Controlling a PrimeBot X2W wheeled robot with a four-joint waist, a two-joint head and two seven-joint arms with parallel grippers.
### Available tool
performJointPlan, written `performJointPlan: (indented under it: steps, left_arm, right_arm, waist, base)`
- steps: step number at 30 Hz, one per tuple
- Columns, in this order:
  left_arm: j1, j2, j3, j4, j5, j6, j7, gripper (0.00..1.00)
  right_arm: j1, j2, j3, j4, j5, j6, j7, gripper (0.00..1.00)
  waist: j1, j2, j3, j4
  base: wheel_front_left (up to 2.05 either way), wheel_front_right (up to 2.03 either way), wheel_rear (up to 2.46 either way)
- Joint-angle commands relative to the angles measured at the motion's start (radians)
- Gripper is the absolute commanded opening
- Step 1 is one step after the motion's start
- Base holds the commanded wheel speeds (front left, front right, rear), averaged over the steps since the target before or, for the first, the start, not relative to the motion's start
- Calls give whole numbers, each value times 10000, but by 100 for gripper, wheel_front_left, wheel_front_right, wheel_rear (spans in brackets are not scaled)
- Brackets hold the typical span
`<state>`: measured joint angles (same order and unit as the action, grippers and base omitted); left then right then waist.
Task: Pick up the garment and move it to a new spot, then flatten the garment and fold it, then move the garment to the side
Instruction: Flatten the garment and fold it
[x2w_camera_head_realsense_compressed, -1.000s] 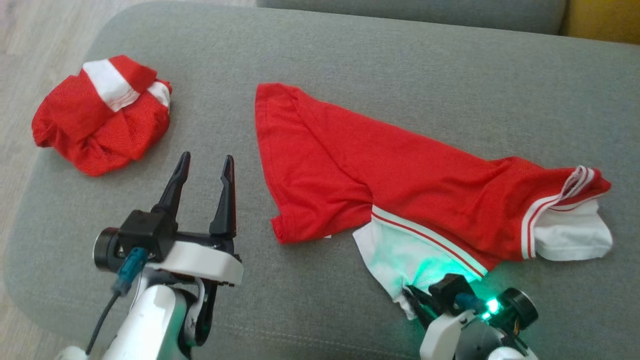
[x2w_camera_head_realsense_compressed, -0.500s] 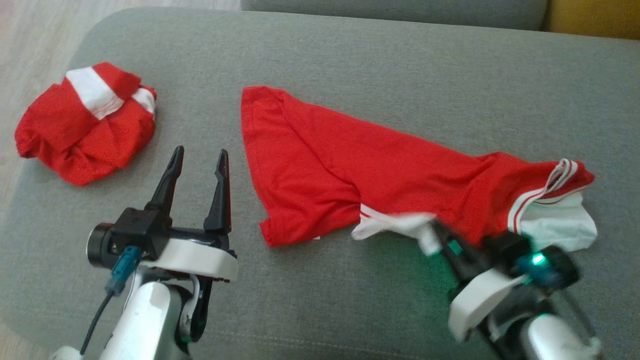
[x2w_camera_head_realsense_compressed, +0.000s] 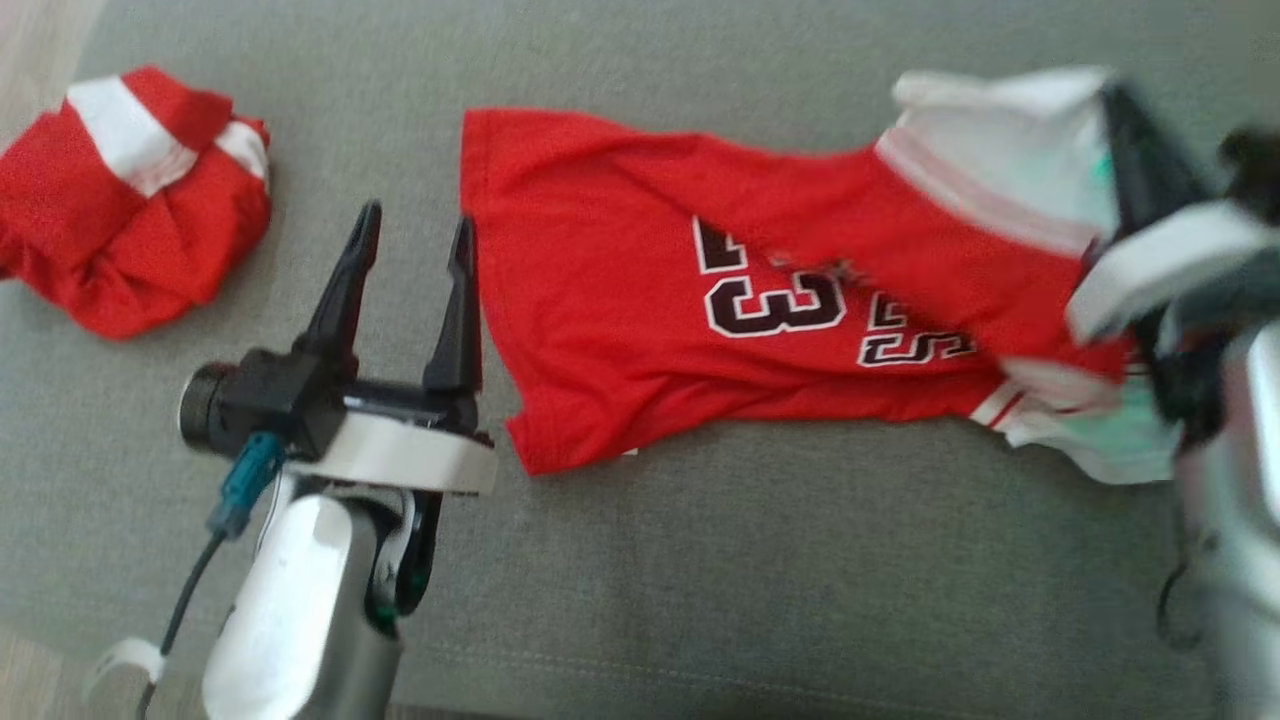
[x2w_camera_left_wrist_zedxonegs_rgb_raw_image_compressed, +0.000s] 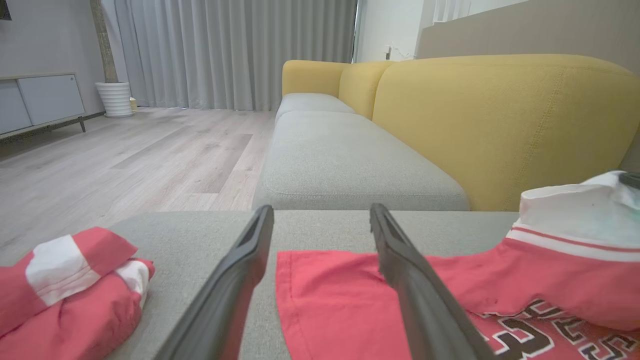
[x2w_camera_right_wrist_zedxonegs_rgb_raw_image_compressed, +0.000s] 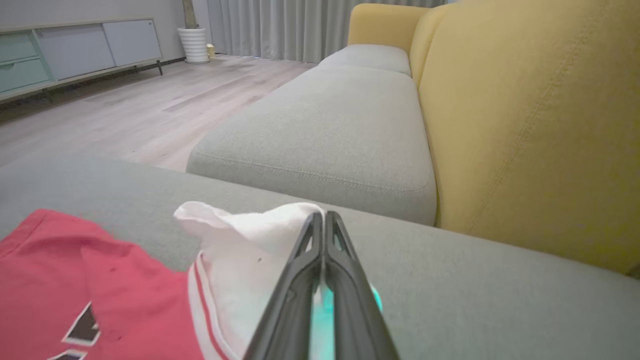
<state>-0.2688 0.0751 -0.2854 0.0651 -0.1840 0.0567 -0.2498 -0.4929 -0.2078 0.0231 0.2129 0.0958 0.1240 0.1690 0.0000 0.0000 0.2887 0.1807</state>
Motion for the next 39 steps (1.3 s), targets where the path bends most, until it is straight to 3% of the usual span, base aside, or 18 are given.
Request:
performJointPlan:
  steps: [1, 10, 14, 15, 16, 22, 27, 32, 39]
  left_arm:
    - [-498, 16, 239, -379, 92, -95, -120, 100]
    - [-1088, -195, -6, -380, 63, -303, -120, 100]
    - [-1220, -227, -75, -381, 50, -314, -120, 100]
    - [-1227, -232, -83, -368, 53, -313, -120, 100]
    - [-1228, -235, -84, -355, 55, -315, -120, 100]
    - [-1023, -242, 107, -195, 180, -319, -120, 100]
    - [-565, -200, 409, -28, 356, -325, -120, 100]
    - [28, -117, 741, 118, 419, -298, -120, 100]
    - [968, 33, 1091, 285, 428, -203, -120, 100]
  right_arm:
    - [-998, -384, 139, 135, 98, 67, -273, 0]
    - [-3782, -1467, 324, 2880, 650, 67, -1411, 0]
    - [-4629, -1645, 350, 4380, 770, 67, -2096, 0]
    - [-4752, -1589, 308, 4792, 824, 67, -2147, 31]
    - [-4843, -1568, 317, 5149, 780, 67, -2200, 100]
    - [-4701, -1107, 566, 6222, 735, 67, -3174, 100]
    - [-3926, -630, 699, 6022, 973, 67, -3777, 100]
    - [-2327, -198, 539, 4598, 1146, 67, -4037, 100]
    - [888, 548, -293, 1411, 913, 67, -3667, 100]
  waist:
    - [0, 0, 570, 400]
    - [0, 0, 1374, 1090]
    - [0, 0, 1582, 1226]
    - [0, 0, 1599, 1229]
    - [0, 0, 1606, 1222]
    - [0, 0, 1297, 815]
    - [0, 0, 689, 228]
    - [0, 0, -27, -279]
    - [0, 0, -922, -773]
  base:
    - [0, 0, 0]
    - [0, 0, 0]
    - [0, 0, 0]
    - [0, 0, 0]
    - [0, 0, 0]
    - [0, 0, 0]
    - [0, 0, 0]
    - [0, 0, 0]
    - [0, 0, 0]
